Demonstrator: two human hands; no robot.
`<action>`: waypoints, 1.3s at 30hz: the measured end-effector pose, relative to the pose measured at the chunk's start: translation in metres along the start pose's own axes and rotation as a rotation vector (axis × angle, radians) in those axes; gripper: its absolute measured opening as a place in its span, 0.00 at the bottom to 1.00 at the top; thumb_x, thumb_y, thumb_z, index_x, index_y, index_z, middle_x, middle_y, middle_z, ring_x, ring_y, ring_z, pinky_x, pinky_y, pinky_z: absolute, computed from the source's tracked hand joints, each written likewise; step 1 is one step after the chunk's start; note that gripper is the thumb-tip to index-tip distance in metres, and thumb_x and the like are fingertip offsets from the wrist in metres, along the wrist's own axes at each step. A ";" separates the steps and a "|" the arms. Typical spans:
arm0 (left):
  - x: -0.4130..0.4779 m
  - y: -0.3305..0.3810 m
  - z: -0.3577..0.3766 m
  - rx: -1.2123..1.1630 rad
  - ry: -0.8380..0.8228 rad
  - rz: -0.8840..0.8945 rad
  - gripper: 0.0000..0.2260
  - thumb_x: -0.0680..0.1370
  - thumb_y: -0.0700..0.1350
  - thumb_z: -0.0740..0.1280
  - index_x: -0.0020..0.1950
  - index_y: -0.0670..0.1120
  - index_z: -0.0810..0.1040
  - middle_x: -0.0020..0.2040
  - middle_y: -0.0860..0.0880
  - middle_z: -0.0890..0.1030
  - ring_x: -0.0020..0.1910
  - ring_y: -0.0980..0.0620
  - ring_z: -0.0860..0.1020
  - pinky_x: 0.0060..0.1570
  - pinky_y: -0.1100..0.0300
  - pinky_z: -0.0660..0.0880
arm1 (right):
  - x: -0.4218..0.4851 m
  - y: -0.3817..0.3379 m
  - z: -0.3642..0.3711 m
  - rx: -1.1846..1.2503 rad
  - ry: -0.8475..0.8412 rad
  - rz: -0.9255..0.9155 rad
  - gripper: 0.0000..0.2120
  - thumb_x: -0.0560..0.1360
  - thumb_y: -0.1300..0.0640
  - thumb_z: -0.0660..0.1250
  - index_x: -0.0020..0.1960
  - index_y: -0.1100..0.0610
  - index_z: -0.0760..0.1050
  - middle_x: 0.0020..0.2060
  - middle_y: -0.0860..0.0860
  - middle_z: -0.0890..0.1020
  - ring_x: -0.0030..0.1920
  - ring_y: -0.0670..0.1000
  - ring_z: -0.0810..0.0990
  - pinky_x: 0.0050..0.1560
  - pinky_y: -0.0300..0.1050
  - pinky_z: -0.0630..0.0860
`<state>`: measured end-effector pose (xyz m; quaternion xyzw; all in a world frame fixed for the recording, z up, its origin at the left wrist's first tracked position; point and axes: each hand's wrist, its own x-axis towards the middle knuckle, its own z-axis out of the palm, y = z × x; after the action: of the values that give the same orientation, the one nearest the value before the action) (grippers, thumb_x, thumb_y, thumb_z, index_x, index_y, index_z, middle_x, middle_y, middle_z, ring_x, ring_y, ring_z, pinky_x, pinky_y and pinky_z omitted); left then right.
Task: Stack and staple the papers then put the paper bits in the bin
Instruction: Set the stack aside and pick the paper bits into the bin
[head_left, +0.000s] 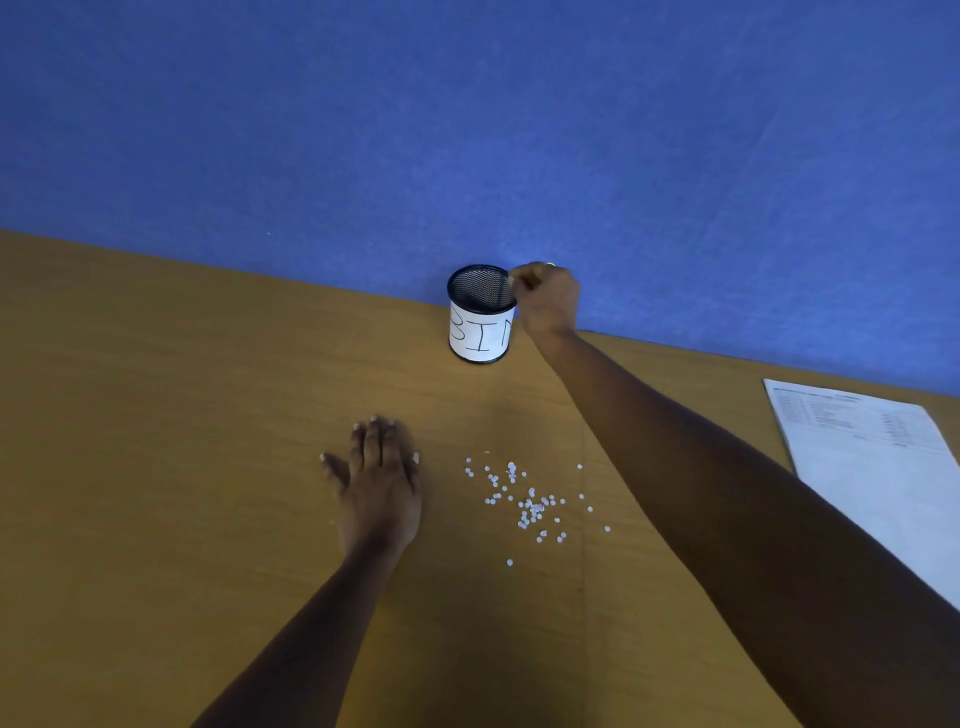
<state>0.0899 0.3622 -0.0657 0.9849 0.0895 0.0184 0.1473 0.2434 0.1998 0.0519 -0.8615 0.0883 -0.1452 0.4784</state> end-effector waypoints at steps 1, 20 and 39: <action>0.000 0.000 0.000 -0.001 0.000 0.001 0.23 0.81 0.51 0.49 0.76 0.44 0.55 0.77 0.47 0.55 0.77 0.49 0.50 0.72 0.40 0.45 | -0.005 0.004 -0.004 0.037 0.019 0.006 0.09 0.75 0.65 0.64 0.52 0.65 0.80 0.51 0.58 0.83 0.53 0.54 0.80 0.49 0.33 0.70; 0.000 -0.002 0.004 -0.026 0.063 0.039 0.35 0.73 0.57 0.36 0.73 0.42 0.61 0.75 0.44 0.62 0.75 0.45 0.56 0.70 0.37 0.48 | -0.161 0.121 -0.061 -0.314 -0.051 -0.002 0.14 0.75 0.68 0.60 0.60 0.67 0.75 0.60 0.61 0.79 0.60 0.59 0.77 0.57 0.38 0.68; 0.000 -0.002 0.001 -0.013 0.010 0.022 0.23 0.81 0.50 0.50 0.75 0.43 0.56 0.76 0.45 0.57 0.76 0.47 0.52 0.71 0.38 0.46 | -0.218 0.106 -0.050 -0.419 -0.247 -0.019 0.31 0.75 0.51 0.42 0.74 0.65 0.52 0.75 0.59 0.54 0.77 0.54 0.49 0.72 0.40 0.40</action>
<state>0.0898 0.3636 -0.0669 0.9847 0.0795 0.0257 0.1530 0.0198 0.1675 -0.0492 -0.9539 0.0493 -0.0219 0.2952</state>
